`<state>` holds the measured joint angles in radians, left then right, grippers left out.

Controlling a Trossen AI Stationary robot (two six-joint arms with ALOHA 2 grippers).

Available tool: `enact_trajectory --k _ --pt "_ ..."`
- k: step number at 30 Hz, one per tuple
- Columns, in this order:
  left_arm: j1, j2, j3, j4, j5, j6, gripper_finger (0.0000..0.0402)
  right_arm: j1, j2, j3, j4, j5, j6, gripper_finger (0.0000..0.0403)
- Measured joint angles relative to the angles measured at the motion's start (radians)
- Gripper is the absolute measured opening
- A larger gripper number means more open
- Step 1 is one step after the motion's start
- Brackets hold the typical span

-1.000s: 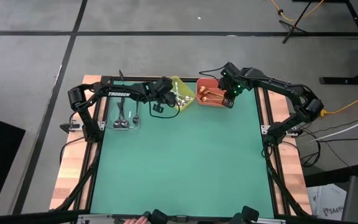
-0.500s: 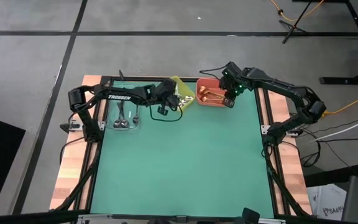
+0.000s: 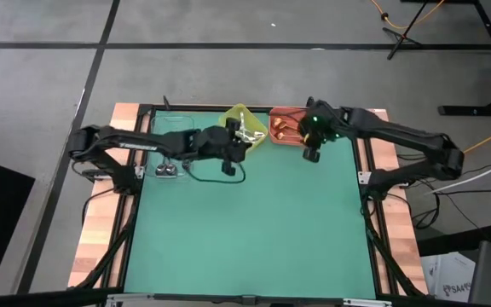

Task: Sort silverware by color (type)
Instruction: Return to Home Position

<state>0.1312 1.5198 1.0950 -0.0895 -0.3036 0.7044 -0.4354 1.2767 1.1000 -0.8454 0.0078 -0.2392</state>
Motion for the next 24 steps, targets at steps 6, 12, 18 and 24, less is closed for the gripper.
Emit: enact_trajectory --k 6,12,18,24 --pt "-0.157 -0.135 0.000 -0.001 -0.107 -0.091 0.0005 0.180 -0.107 0.000 0.055 0.008 0.062 0.0089" --pt "-0.304 -0.266 0.000 -0.020 -0.293 -0.195 0.0005 0.334 -0.257 0.001 0.106 0.043 0.126 0.0089" --pt "-0.408 -0.392 -0.001 -0.129 -0.424 -0.306 0.0005 0.427 -0.411 0.001 0.102 0.045 0.141 0.0089" --pt "-0.470 -0.520 -0.001 -0.264 -0.430 -0.455 0.0005 0.456 -0.549 0.002 0.084 0.044 0.142 0.0089"
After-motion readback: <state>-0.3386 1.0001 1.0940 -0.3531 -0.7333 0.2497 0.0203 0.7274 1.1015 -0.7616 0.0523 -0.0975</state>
